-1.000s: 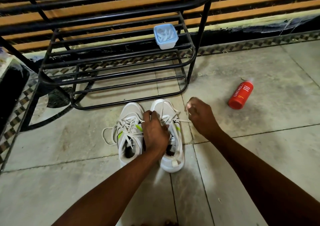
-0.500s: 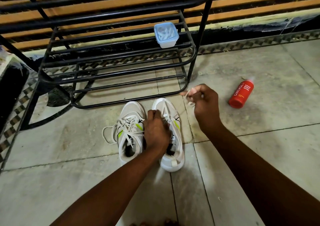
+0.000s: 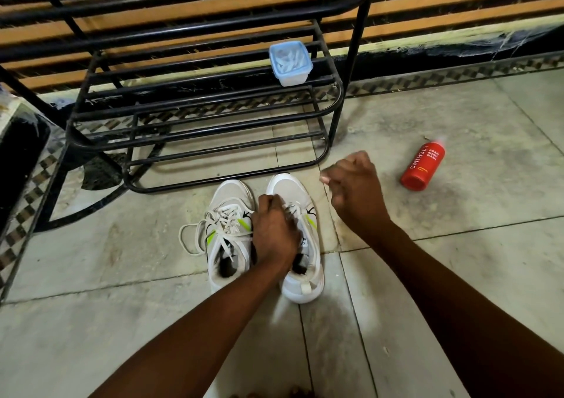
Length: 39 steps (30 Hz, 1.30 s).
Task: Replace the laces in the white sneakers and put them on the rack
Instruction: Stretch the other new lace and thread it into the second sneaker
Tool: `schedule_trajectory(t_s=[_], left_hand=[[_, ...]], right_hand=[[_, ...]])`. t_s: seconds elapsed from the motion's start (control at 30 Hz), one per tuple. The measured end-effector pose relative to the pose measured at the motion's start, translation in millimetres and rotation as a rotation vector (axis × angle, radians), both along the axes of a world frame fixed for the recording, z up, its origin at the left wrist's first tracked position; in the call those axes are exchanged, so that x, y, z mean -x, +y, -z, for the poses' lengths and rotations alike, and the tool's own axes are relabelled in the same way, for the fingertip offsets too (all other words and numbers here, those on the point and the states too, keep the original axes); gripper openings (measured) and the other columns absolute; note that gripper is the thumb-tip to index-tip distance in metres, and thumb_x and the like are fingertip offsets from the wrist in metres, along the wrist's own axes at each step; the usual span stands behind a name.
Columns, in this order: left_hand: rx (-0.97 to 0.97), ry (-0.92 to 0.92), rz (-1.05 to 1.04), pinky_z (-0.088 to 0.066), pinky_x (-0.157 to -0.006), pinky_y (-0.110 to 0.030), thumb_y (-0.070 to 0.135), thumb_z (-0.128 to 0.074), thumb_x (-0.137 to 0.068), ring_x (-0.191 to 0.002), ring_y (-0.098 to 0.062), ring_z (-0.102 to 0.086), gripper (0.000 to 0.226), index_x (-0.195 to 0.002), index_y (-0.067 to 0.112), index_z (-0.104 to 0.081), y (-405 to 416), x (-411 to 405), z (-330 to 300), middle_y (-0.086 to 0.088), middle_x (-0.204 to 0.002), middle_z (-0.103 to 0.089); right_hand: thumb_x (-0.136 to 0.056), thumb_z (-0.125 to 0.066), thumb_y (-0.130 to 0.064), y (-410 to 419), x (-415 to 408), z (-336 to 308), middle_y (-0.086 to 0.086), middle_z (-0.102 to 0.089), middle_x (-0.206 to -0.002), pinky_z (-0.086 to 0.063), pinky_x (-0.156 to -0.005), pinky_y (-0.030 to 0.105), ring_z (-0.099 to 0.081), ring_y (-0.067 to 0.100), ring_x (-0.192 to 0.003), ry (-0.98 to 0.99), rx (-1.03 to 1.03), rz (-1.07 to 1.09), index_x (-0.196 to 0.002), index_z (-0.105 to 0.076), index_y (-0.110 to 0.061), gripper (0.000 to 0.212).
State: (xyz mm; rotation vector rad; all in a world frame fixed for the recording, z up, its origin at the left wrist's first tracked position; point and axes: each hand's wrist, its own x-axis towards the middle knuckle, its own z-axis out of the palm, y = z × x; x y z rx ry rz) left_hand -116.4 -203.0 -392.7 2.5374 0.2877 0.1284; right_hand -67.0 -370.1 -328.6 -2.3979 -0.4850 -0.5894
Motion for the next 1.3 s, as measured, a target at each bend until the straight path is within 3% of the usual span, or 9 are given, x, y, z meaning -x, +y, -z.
schedule_trajectory(t_s=[0.13, 0.17, 0.23, 0.33, 0.43, 0.57, 0.73, 1.07, 1.3], left_hand=[[0.029, -0.010, 0.002, -0.053, -0.087, -0.048, 0.010, -0.066, -0.072, -0.097, -0.033, -0.059, 0.028, -0.099, 0.015, -0.057, 1.8, -0.6, 1.8, -0.004, -0.118, -0.049], [0.033, -0.012, 0.001, -0.054, -0.086, -0.048, 0.010, -0.066, -0.073, -0.097, -0.033, -0.059, 0.028, -0.098, 0.015, -0.056, 2.1, -0.1, 1.4, -0.004, -0.117, -0.049], [0.030, -0.016, 0.001, -0.053, -0.086, -0.047, 0.011, -0.067, -0.073, -0.097, -0.033, -0.058, 0.028, -0.099, 0.015, -0.057, 1.9, 0.4, -0.1, -0.003, -0.117, -0.048], [0.000, 0.001, 0.001, -0.053, -0.088, -0.044, 0.014, -0.073, -0.076, -0.101, -0.033, -0.057, 0.033, -0.106, 0.014, -0.059, 0.6, 0.3, -2.4, -0.004, -0.120, -0.048], [-0.021, 0.027, 0.000, -0.053, -0.090, -0.042, 0.013, -0.074, -0.077, -0.105, -0.033, -0.056, 0.036, -0.111, 0.012, -0.061, -0.6, 0.1, -4.1, -0.006, -0.123, -0.048], [-0.014, 0.031, -0.008, -0.054, -0.089, -0.044, 0.013, -0.074, -0.075, -0.101, -0.032, -0.057, 0.034, -0.107, 0.013, -0.061, -0.9, -0.5, -4.1, -0.004, -0.120, -0.049], [-0.031, 0.031, -0.006, -0.054, -0.089, -0.043, 0.010, -0.075, -0.074, -0.101, -0.032, -0.057, 0.037, -0.108, 0.012, -0.061, -2.0, 0.3, -7.1, -0.006, -0.122, -0.049], [0.052, 0.025, 0.018, -0.055, -0.085, -0.045, 0.009, -0.063, -0.073, -0.092, -0.030, -0.058, 0.026, -0.098, 0.014, -0.059, 2.9, 0.0, -4.8, -0.003, -0.113, -0.048], [0.155, 0.044, 0.047, -0.044, -0.089, -0.023, 0.014, -0.072, -0.087, -0.105, -0.019, -0.059, 0.028, -0.115, 0.010, -0.068, 20.4, -1.3, -29.1, -0.005, -0.122, -0.058]], right_hand=[[-0.098, -0.048, 0.008, 17.0, 4.2, -22.0, 0.010, -0.054, -0.066, -0.052, -0.067, 0.034, -0.069, 0.029, -0.072, 0.431, -0.964, -0.073, -0.076, -0.055, 0.005, 0.023], [-0.099, -0.045, 0.007, 15.7, 4.4, -16.1, 0.009, -0.049, -0.064, -0.050, -0.062, 0.034, -0.062, 0.026, -0.061, 0.480, -1.012, -0.071, -0.076, -0.052, 0.002, 0.024], [-0.098, -0.046, 0.003, 1.7, 6.4, 2.7, 0.001, -0.047, -0.069, -0.041, -0.058, 0.031, -0.048, 0.017, -0.057, 0.434, -0.665, -0.053, -0.078, -0.049, -0.007, 0.022], [-0.095, -0.053, -0.008, -19.5, 9.3, 36.1, 0.003, -0.049, -0.089, -0.042, -0.062, 0.037, -0.051, 0.023, -0.070, 0.367, 0.222, -0.211, -0.091, -0.051, -0.012, 0.006], [-0.094, -0.060, -0.014, -21.0, 16.9, 50.1, 0.009, -0.061, -0.094, -0.046, -0.070, 0.037, -0.060, 0.031, -0.088, 0.482, 0.480, -0.262, -0.102, -0.057, -0.013, 0.009], [-0.082, -0.064, -0.002, -17.3, 4.6, 27.6, 0.004, -0.058, -0.073, -0.046, -0.063, 0.041, -0.049, 0.026, -0.074, 0.308, 0.346, -0.197, -0.074, -0.058, -0.014, 0.016], [-0.082, -0.062, -0.005, -10.5, 2.3, -13.8, -0.002, -0.056, -0.066, -0.038, -0.061, 0.036, -0.042, 0.021, -0.076, 0.219, 0.265, -0.210, -0.068, -0.059, -0.013, 0.016], [-0.091, -0.061, -0.017, -17.8, 9.1, -12.6, -0.007, -0.059, -0.072, -0.046, -0.067, 0.037, -0.044, 0.019, -0.089, 0.204, 0.325, -0.151, -0.079, -0.066, -0.018, 0.013], [-0.087, -0.064, -0.020, -24.9, 5.0, -18.9, -0.008, -0.069, -0.082, -0.051, -0.082, 0.045, -0.066, 0.018, -0.084, 0.269, 0.145, -0.036, -0.091, -0.071, -0.022, 0.008]])
